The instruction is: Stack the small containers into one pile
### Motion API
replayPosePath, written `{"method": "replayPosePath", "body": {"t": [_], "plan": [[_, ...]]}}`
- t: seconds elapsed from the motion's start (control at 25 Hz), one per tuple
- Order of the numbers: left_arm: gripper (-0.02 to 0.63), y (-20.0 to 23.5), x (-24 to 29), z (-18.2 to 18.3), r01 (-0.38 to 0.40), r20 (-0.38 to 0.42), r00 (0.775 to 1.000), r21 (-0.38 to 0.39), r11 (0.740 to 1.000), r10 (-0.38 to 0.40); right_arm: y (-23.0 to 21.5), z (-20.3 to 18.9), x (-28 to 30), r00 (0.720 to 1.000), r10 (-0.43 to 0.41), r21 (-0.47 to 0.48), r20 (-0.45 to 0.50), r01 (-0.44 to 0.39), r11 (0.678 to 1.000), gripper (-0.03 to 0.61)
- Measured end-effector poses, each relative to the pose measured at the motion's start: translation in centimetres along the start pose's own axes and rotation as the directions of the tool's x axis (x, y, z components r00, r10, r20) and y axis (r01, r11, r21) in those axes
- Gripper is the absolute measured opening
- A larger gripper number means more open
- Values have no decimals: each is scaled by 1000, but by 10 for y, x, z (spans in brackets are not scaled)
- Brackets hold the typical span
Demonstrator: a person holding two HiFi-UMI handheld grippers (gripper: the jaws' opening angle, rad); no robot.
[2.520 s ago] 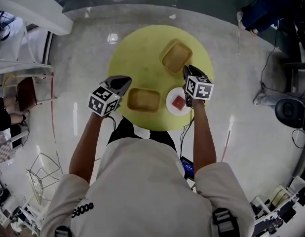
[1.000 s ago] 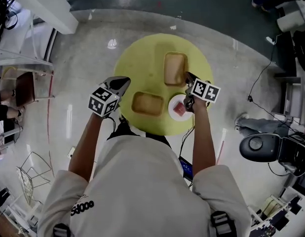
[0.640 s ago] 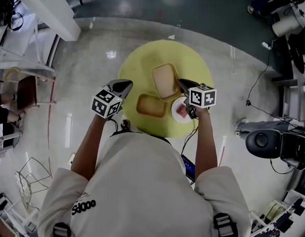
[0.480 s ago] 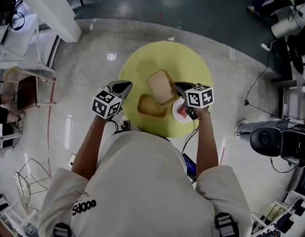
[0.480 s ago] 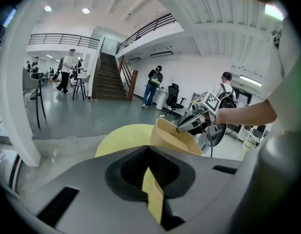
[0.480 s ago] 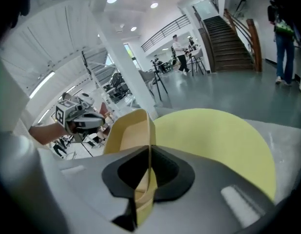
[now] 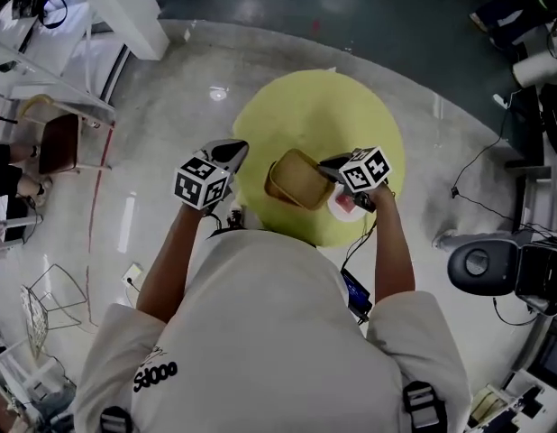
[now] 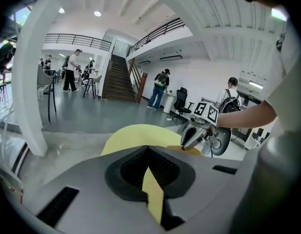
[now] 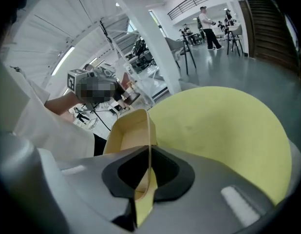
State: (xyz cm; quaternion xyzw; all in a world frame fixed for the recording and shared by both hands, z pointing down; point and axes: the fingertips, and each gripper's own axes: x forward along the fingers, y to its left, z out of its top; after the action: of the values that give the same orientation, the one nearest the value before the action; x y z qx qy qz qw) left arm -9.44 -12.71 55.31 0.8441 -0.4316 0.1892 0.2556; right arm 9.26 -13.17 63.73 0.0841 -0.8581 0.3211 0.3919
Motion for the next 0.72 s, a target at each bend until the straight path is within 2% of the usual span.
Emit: {"method": "replayPosePath", "body": {"t": [0.2, 0.48, 0.72], "plan": [[6, 2, -8, -7, -40, -5, 999, -32, 999, 40, -4, -11, 18, 992, 25, -71, -120, -33, 997, 26], [6, 6, -23, -25, -90, -17, 996, -84, 992, 89, 7, -14, 42, 972, 81, -157, -223, -118, 981, 26], [6, 12, -31, -36, -121, -26, 993, -109, 987, 119, 1, -6, 56, 970, 28, -218, -242, -83, 972, 26]]}}
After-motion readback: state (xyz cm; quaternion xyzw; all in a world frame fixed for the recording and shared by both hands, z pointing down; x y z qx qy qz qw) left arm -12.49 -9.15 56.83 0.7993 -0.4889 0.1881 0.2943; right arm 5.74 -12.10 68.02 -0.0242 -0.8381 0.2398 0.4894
